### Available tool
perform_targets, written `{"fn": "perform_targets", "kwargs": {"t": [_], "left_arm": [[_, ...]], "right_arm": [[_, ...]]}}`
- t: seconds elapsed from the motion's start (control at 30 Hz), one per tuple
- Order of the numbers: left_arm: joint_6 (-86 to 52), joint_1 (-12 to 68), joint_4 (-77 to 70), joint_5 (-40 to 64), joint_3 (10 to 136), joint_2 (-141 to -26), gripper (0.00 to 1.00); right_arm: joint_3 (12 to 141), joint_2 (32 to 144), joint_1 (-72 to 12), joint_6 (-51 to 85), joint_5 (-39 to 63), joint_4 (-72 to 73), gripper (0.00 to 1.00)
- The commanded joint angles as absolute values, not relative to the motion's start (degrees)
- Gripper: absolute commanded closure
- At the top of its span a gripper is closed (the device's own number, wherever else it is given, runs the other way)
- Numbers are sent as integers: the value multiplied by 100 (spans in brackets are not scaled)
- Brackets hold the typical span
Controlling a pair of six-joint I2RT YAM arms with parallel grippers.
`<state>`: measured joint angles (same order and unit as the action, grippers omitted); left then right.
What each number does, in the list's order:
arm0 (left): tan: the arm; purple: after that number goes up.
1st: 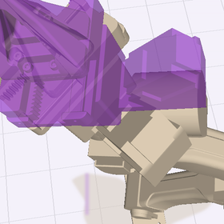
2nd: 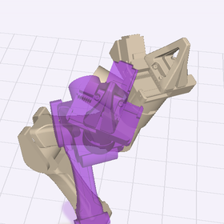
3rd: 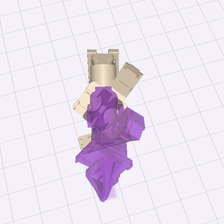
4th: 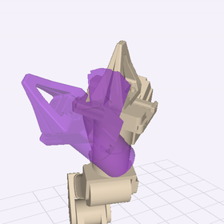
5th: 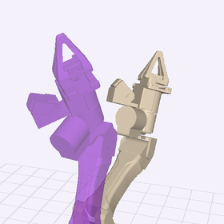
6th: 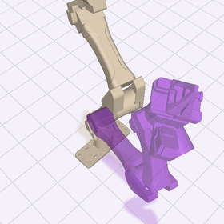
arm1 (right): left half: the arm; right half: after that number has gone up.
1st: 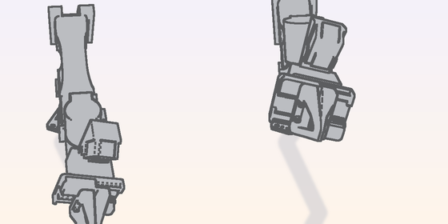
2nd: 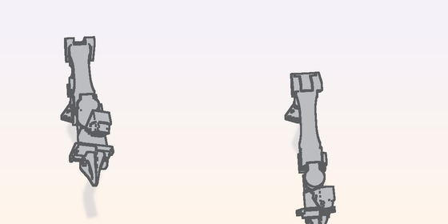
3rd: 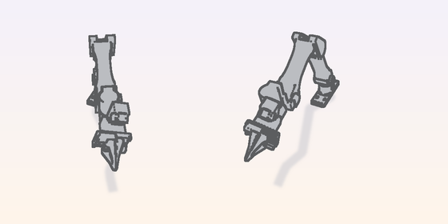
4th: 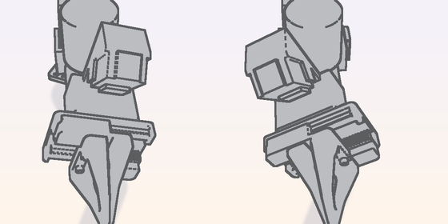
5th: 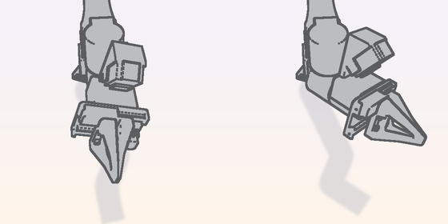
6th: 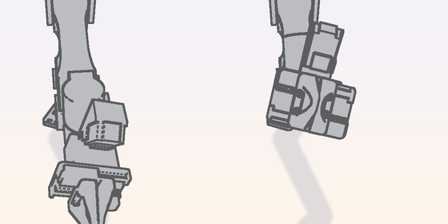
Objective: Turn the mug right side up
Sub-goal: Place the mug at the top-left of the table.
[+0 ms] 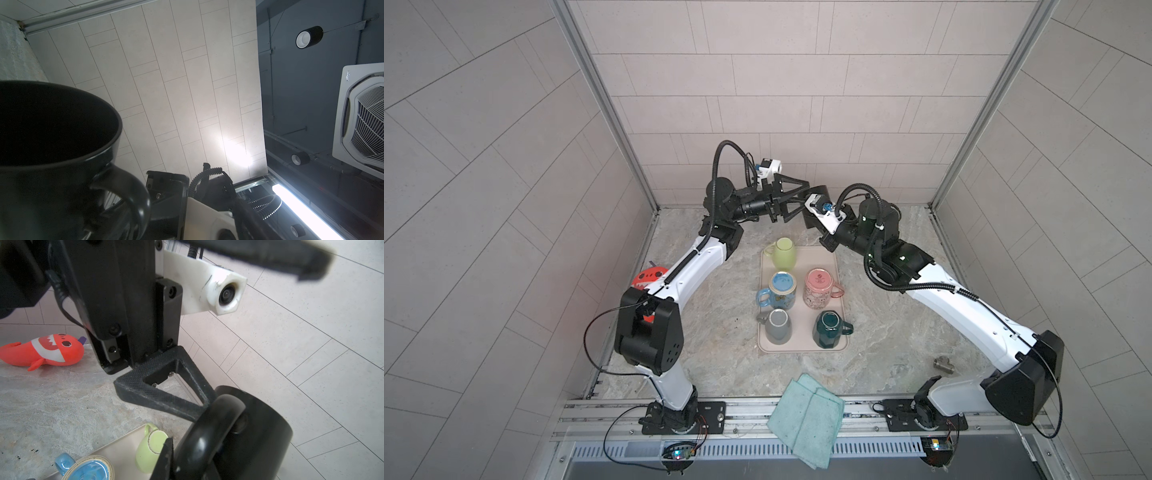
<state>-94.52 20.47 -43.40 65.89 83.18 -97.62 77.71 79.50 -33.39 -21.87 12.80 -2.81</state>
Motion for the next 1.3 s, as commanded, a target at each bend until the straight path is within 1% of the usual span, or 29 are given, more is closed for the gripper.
{"fn": "perform_targets", "kwargs": {"t": [0.0,0.2,0.47,0.53,0.57,0.6,0.67,0.83,0.9,0.93,1.27], "left_arm": [[-9512,2096,-4712,6690,8253,-9810,22],[-9538,2200,-4733,6669,8288,-9885,24],[-9715,2248,-4927,6653,8315,-9957,35],[-9727,2258,-4950,6653,8297,-9967,42],[-9734,2255,-4961,6653,8292,-9975,47],[-9750,2263,-4977,6653,8288,-9976,54],[-9754,2259,-5007,6645,8279,-9973,64],[-9823,2276,-5156,6605,8279,-10002,81],[-9900,2281,-5271,6609,8288,-10024,95],[-9926,2276,-5324,6609,8288,-10028,100],[-9721,2276,-5520,6393,8314,-9984,100]], "right_arm": [[8002,7841,-3394,-2364,1299,393,100],[8041,7882,-3442,-2318,1356,402,100],[8077,7935,-3512,-2312,1385,409,100],[8088,7933,-3522,-2305,1397,428,100],[8086,7932,-3522,-2306,1382,439,100],[8086,7933,-3524,-2307,1388,439,100],[8077,7923,-3526,-2302,1383,442,100],[8042,7899,-3544,-2204,1430,515,100],[8026,7895,-3547,-2180,1424,531,100],[8019,7901,-3544,-2180,1409,536,100],[7919,7878,-3546,-2022,1308,605,100]]}}
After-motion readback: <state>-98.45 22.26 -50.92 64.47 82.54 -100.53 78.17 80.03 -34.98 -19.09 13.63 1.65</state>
